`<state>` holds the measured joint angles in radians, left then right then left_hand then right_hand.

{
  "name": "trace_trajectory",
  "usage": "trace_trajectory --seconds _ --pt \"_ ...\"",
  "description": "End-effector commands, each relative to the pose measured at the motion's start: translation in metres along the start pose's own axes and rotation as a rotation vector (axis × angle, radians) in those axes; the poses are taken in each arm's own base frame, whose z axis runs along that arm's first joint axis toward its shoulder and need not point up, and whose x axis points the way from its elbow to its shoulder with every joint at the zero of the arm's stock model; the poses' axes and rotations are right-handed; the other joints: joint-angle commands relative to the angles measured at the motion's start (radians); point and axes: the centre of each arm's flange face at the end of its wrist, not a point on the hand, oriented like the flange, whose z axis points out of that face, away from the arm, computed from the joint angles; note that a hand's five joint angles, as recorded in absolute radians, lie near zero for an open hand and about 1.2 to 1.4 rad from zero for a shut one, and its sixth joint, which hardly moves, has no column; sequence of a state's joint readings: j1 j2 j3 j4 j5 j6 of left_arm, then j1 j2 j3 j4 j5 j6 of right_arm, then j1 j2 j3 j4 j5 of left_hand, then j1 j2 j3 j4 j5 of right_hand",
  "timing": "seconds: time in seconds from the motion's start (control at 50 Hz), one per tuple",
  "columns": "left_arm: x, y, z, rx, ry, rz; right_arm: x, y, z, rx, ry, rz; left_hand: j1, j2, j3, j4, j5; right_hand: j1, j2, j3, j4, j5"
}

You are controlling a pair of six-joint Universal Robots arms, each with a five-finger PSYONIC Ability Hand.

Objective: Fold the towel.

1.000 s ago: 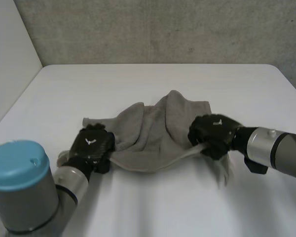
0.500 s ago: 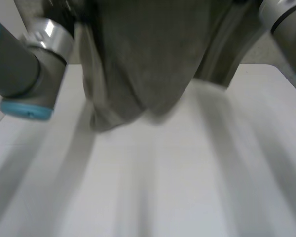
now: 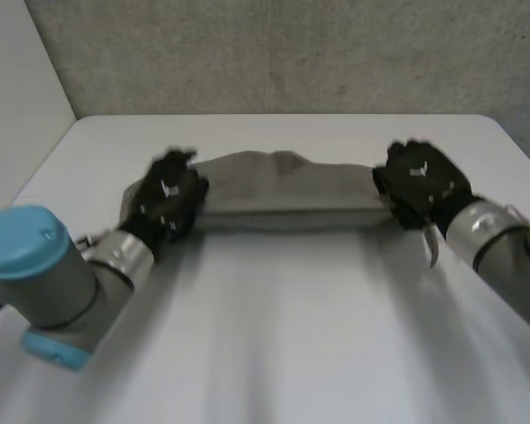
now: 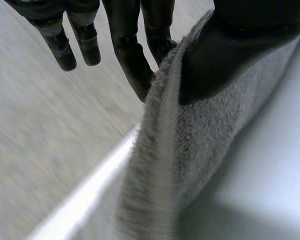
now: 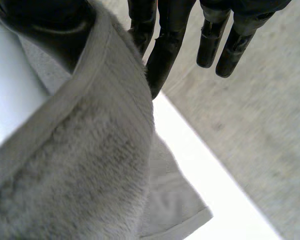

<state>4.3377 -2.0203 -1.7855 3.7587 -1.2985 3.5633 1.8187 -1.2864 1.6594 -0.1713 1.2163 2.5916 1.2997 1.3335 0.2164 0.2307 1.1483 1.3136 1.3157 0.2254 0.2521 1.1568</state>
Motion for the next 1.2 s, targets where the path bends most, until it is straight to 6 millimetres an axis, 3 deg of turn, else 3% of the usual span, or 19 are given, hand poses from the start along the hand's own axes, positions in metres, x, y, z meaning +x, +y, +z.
trace_trajectory --seconds 0.02,0.12,0.16,0.26,0.5,0.66,0.8,0.98,1.0,1.06,1.1,1.2 --pt "0.006 0.034 -0.007 -0.108 0.008 -0.010 -0.006 0.029 -0.009 -0.056 -0.027 0.039 0.097 0.063 -0.042 -0.056 0.073 0.083 0.081 -0.051 -0.078 0.065" --pt "0.003 0.037 -0.008 -0.115 -0.002 -0.009 0.006 0.026 -0.009 -0.048 0.004 0.042 0.097 0.063 -0.042 -0.056 0.073 0.083 0.081 -0.051 -0.078 0.065" --pt "0.002 0.037 -0.007 -0.113 -0.012 -0.008 0.010 0.024 -0.010 -0.043 0.016 0.044 -0.373 -0.407 -0.042 -0.056 -0.396 0.083 0.081 -0.051 -0.078 0.065" --pt "0.002 0.037 -0.008 -0.131 -0.057 -0.006 0.015 0.023 -0.010 -0.047 0.035 0.049 -0.639 -0.673 -0.042 -0.056 -0.662 0.083 0.081 -0.051 -0.078 0.065" --pt "-0.009 0.041 -0.009 -0.171 -0.145 -0.004 0.038 0.018 -0.015 -0.042 0.098 0.051 -0.757 -0.791 -0.042 -0.056 -0.780 0.083 0.081 -0.051 -0.078 0.065" --pt "-0.014 0.044 -0.013 -0.191 -0.166 -0.005 0.047 0.019 -0.016 -0.069 0.106 0.066 -0.737 -0.771 -0.042 -0.056 -0.760 0.083 0.081 -0.051 -0.078 0.065" --pt "-0.021 0.034 -0.017 -0.177 -0.183 -0.002 0.060 0.020 -0.017 -0.091 0.130 0.077 -0.702 -0.735 -0.042 -0.056 -0.725 0.083 0.081 -0.051 -0.078 0.065" --pt "-0.035 0.005 -0.027 -0.136 -0.212 0.004 0.080 0.022 -0.025 -0.124 0.127 0.116 -0.400 -0.433 -0.042 -0.056 -0.423 0.083 0.081 -0.051 -0.078 0.065" --pt "-0.037 0.000 -0.029 -0.133 -0.208 0.004 0.080 0.022 -0.025 -0.124 0.127 0.116 -0.274 -0.308 -0.042 -0.056 -0.297 0.083 0.081 -0.051 -0.078 0.065" --pt "-0.039 -0.003 -0.030 -0.130 -0.210 0.005 0.080 0.022 -0.028 -0.134 0.108 0.133 -0.202 -0.236 -0.042 -0.056 -0.226 0.083 0.081 -0.051 -0.078 0.065" --pt "-0.042 -0.011 -0.032 -0.128 -0.212 0.007 0.080 0.022 -0.029 -0.137 0.100 0.139 0.025 -0.009 -0.042 -0.056 0.002 0.083 0.081 -0.051 -0.078 0.065" --pt "-0.045 -0.018 -0.038 -0.148 -0.205 0.003 0.080 0.012 -0.036 -0.123 0.104 0.129 0.097 0.063 -0.042 -0.056 0.073 0.083 0.081 -0.051 -0.078 0.065"
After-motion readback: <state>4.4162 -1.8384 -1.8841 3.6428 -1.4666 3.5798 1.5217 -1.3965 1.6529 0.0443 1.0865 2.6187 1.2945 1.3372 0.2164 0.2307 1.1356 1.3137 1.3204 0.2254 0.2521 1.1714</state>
